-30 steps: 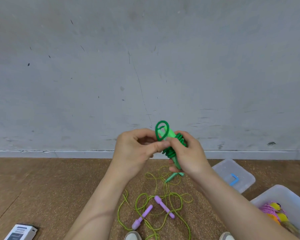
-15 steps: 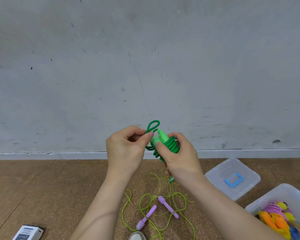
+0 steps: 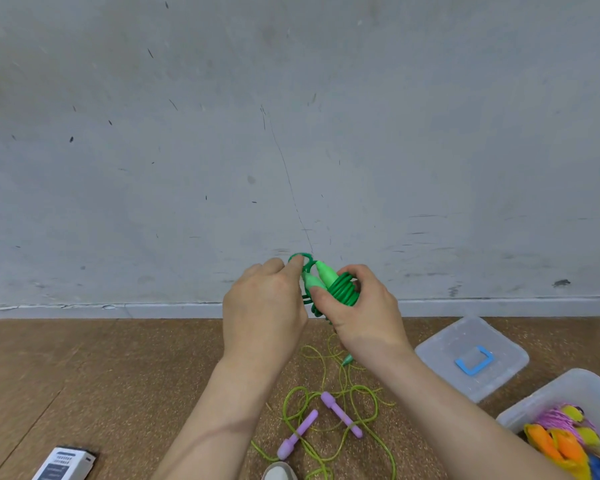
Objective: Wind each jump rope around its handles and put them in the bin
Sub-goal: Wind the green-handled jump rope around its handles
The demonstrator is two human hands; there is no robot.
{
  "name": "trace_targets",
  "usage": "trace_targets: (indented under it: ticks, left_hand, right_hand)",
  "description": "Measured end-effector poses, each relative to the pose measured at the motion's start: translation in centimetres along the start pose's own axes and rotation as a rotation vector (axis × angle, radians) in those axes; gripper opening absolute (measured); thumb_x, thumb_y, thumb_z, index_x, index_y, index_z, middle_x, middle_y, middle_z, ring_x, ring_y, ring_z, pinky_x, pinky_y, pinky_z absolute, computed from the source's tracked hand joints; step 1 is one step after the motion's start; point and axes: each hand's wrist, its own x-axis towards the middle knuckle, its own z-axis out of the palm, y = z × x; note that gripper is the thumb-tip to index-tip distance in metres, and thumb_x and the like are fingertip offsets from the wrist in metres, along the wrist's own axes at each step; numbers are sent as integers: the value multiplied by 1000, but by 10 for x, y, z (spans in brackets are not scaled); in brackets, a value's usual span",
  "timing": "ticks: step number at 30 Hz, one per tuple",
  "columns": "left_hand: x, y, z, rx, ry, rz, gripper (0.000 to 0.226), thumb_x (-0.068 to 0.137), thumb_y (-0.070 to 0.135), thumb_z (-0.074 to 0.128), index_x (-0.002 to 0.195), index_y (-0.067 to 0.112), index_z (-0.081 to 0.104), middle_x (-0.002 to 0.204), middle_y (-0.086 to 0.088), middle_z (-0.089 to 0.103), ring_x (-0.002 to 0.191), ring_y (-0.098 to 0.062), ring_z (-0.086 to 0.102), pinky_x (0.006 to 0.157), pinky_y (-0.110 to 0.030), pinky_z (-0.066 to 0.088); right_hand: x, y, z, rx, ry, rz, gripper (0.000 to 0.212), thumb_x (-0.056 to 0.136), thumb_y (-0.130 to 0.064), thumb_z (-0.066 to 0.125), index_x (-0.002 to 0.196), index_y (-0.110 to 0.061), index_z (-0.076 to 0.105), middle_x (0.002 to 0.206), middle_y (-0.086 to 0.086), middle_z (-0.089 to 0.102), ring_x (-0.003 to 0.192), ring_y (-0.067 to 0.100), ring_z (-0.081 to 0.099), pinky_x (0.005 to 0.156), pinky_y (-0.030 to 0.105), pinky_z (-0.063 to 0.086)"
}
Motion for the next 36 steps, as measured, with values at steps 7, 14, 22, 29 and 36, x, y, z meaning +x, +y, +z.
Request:
trace_targets:
  ticks: [7,14,22,29,36]
  left_hand:
    - [1,-3,5,-215,-47,-28,55,95,12,48,147,20,33,104,-6,63,93,-31,59,67,-33,34]
    - [-1,-5,8,-521,-306,10,25,78,15,75,101,23,68,86,6,62,80,-16,60,76,-32,49]
    - [2,-1,-4,-1188,-440,-278,20,70,6,80,87,15,77,68,1,72,60,1,59,60,-13,44]
    - [8,-1,5,-1371,-108,-612,25,75,12,76,100,16,73,60,-4,63,48,-7,46,49,-17,41]
    - [8,3,-2,-289,-184,-232,29,91,33,59,120,28,66,94,-2,71,92,-23,63,74,-31,45]
  right_hand:
    - [6,7,-2,-6,-31,48,51,68,-61,63,106,-29,53,85,-4,64,69,22,63,62,40,55]
    - [18,15,-15,-13,-1,63,62,60,-69,57,104,-26,53,87,0,65,73,28,65,65,47,57]
    - [14,12,-18,-87,-73,-14,53,73,-62,64,108,-24,52,84,-3,60,72,23,61,62,43,56]
    - [8,5,-9,41,-73,15,64,63,-72,60,107,-27,53,86,-1,63,73,24,63,65,49,58]
    - [-3,-1,-4,-214,-34,-59,54,79,-64,61,114,-25,50,94,-3,62,85,21,59,72,40,50]
